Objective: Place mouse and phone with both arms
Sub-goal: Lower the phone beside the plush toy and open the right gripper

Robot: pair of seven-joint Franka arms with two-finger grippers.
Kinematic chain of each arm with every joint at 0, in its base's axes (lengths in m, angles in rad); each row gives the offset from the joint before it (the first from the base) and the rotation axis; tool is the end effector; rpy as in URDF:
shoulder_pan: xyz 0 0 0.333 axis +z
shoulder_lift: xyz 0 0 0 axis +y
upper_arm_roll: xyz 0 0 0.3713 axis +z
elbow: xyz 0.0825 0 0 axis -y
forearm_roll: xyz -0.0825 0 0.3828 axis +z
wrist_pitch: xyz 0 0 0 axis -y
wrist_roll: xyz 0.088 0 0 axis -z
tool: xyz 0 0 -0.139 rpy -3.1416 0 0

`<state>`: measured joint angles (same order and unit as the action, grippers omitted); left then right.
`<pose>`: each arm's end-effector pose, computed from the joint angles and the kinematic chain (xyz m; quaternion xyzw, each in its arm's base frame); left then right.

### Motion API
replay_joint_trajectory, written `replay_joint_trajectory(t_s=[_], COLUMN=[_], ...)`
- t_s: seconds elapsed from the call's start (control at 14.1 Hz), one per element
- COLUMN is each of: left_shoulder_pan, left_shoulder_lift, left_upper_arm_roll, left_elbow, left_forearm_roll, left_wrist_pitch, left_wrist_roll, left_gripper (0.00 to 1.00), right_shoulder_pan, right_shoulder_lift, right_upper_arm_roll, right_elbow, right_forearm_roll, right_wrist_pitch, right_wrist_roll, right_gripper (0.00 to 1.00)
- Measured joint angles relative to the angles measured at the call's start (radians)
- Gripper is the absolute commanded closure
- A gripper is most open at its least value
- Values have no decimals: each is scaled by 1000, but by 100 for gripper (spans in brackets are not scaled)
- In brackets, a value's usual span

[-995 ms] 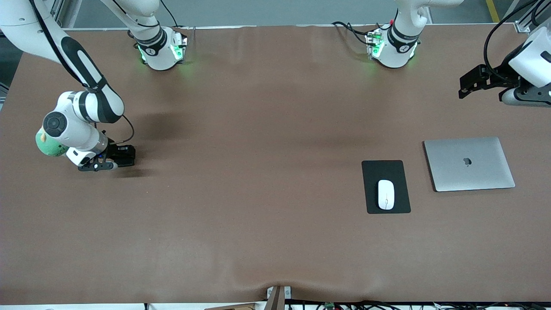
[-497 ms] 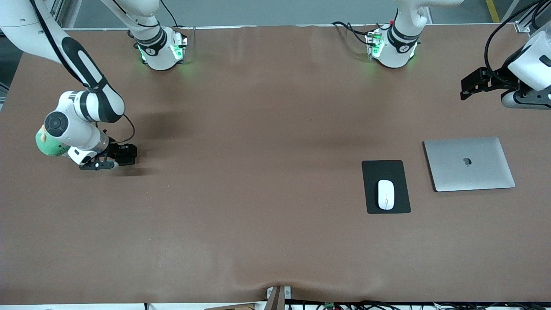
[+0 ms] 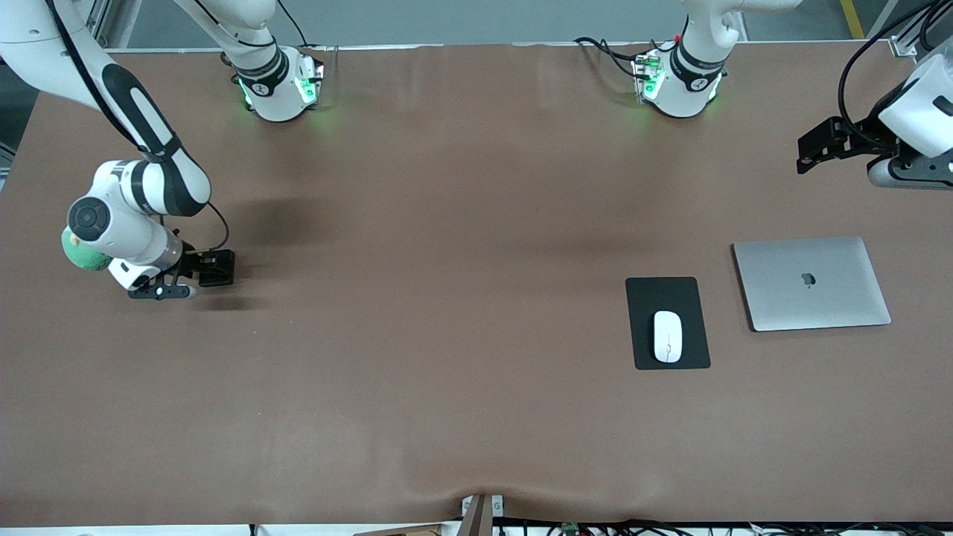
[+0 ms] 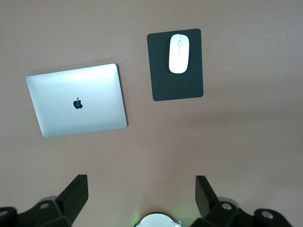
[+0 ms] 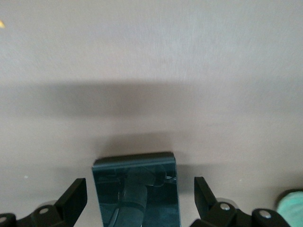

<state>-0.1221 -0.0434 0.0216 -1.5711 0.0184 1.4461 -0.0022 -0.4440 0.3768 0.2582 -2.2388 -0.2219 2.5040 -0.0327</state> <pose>0.5193 -0.0493 0.6608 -0.9980 0.0483 0.0403 0.0108 0.5408 -0.1030 0.2170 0.9988 0.0094 -0.0468 0.0092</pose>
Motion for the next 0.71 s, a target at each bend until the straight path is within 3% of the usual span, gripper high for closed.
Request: replay_joint_trajectory(t_s=[0.71], left_shoulder_pan=[0], left_shoulder_lift=[2], left_upper_arm_roll=[0], left_elbow=[0], left_forearm_roll=[0], left_wrist_pitch=[0], left_wrist_roll=[0], left_gripper=[0], right_shoulder_pan=[26], right_shoulder_lift=[19], right_upper_arm_roll=[138], right_elbow=[522], right_forearm_roll=[78], right_wrist_pitch=[-550], right_wrist_roll=[20], right_gripper=[0])
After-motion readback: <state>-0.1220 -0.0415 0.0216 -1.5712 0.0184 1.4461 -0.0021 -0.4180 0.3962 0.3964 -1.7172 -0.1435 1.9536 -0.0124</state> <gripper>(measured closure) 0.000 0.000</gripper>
